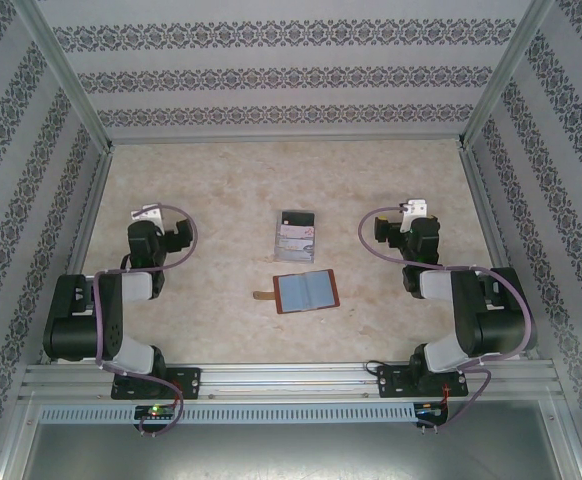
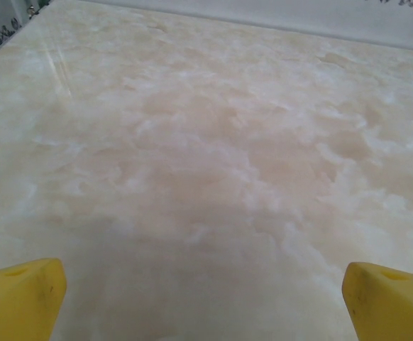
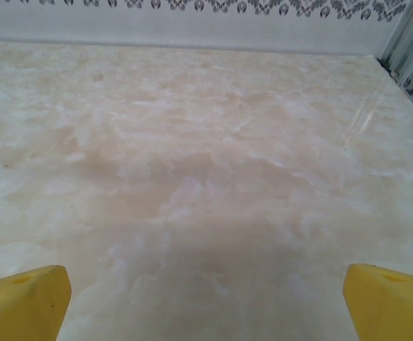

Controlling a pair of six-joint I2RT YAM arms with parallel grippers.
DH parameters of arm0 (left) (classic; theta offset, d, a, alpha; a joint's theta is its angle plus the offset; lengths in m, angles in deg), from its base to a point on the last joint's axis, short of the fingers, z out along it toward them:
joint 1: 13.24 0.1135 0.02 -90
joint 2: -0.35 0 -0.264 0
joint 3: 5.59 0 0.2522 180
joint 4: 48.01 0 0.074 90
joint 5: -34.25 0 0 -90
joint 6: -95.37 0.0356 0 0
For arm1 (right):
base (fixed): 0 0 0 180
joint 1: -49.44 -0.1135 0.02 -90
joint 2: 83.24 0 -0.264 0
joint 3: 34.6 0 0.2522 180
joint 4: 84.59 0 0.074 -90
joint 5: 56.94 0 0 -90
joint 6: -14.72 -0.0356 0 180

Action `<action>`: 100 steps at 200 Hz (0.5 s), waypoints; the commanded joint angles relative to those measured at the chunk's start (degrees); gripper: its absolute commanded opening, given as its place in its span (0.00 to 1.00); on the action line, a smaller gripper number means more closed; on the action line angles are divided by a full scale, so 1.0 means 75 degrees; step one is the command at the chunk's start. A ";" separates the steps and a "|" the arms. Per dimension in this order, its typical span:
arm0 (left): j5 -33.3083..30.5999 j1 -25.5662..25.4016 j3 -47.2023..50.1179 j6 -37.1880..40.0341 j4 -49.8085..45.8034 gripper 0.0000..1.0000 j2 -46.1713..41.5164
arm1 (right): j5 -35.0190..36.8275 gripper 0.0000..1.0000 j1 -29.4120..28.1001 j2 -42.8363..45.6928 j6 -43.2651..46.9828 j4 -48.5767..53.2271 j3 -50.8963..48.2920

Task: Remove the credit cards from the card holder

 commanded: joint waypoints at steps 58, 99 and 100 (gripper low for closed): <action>-0.0470 -0.0581 0.0637 0.0674 0.2384 1.00 0.0686 | -0.0150 0.98 0.0065 -0.0029 -0.0146 -0.0451 -0.0094; -0.0397 -0.0581 0.0210 0.0699 0.1679 1.00 0.0739 | -0.0172 0.98 0.0076 -0.0035 -0.0147 -0.0442 -0.0095; -0.0394 -0.0581 0.0190 0.0695 0.1621 1.00 0.0728 | -0.0171 0.98 0.0076 -0.0032 -0.0142 -0.0446 -0.0094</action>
